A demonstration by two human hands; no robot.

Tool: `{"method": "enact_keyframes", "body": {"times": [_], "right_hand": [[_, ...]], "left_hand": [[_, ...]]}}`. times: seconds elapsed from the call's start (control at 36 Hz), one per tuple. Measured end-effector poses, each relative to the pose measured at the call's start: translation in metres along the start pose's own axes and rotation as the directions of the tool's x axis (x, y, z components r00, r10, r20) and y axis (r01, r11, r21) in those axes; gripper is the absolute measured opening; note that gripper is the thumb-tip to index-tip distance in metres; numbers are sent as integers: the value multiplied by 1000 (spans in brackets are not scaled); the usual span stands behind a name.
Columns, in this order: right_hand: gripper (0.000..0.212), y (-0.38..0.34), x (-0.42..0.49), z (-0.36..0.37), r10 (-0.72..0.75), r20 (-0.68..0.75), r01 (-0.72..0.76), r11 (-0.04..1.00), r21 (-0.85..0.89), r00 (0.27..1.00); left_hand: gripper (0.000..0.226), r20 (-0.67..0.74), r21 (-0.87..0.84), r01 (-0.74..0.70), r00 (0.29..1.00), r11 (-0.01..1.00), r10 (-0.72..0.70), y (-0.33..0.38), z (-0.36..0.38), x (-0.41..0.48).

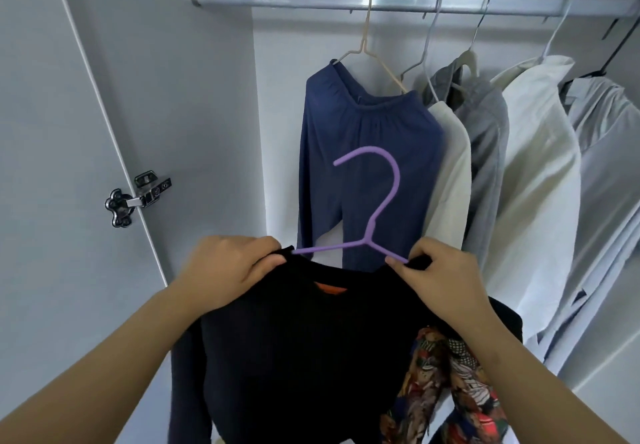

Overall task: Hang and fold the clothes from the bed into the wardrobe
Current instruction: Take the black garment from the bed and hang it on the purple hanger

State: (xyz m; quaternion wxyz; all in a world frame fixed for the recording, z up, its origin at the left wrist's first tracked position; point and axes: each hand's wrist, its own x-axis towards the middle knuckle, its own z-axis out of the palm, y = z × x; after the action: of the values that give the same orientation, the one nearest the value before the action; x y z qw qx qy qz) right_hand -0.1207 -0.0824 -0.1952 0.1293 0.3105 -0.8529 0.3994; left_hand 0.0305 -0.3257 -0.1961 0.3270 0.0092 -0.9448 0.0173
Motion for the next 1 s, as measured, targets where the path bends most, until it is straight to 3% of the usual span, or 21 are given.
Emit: {"method": "enact_keyframes", "body": {"times": [0.08, 0.19, 0.25, 0.31, 0.42, 0.5, 0.56, 0.61, 0.69, 0.83, 0.92, 1.0], "right_hand": [[27, -2, 2, 3, -65, -9, 65, 998, 15, 998], [23, -10, 0, 10, -243, 10, 242, 968, 65, 970], [21, -14, 2, 6, -271, 56, 261, 955, 138, 961], [26, -13, 7, -1, -272, 169, 243, 954, 175, 947], [39, 4, 15, -14, -251, 300, 227, 967, 112, 920], [51, 28, 15, -25, -154, 326, 146, 988, 48, 933], [36, 38, 13, -29, -133, 293, 137, 991, 6, 947], [22, 40, 12, -25, -177, 257, 199, 978, -64, 950], [21, 30, 10, -16, -180, 258, 203, 977, -65, 949], [47, 15, 1, -8, -165, 264, 220, 957, -192, 950], [50, 6, 2, -11, -77, 373, 90, 996, -18, 925], [43, -10, 6, -16, -45, 543, -37, 989, 140, 839]], "left_hand": [[56, 9, -45, 73, 997, 996, -73, 10, 4, 1], [22, -3, -87, 27, 1000, 996, -27, 29, 8, 12], [12, -39, -95, 69, 997, 993, -73, 29, 9, 14], [15, -40, -140, 130, 990, 982, -137, 24, 12, 12], [52, -12, -209, 305, 949, 929, -314, 12, 9, 9], [43, -84, -169, 333, 933, 927, -351, 3, 1, 10], [45, -105, -175, 368, 915, 913, -389, -3, -3, 10], [50, -118, -196, 363, 914, 911, -389, -6, -5, 13], [37, -138, -227, 338, 917, 913, -374, -9, -4, 16], [33, -124, -212, 229, 958, 950, -258, -14, -1, 16], [29, -127, -175, 249, 954, 953, -273, -19, -1, 15], [32, -88, -242, 270, 950, 932, -299, -22, 1, 19]]}}
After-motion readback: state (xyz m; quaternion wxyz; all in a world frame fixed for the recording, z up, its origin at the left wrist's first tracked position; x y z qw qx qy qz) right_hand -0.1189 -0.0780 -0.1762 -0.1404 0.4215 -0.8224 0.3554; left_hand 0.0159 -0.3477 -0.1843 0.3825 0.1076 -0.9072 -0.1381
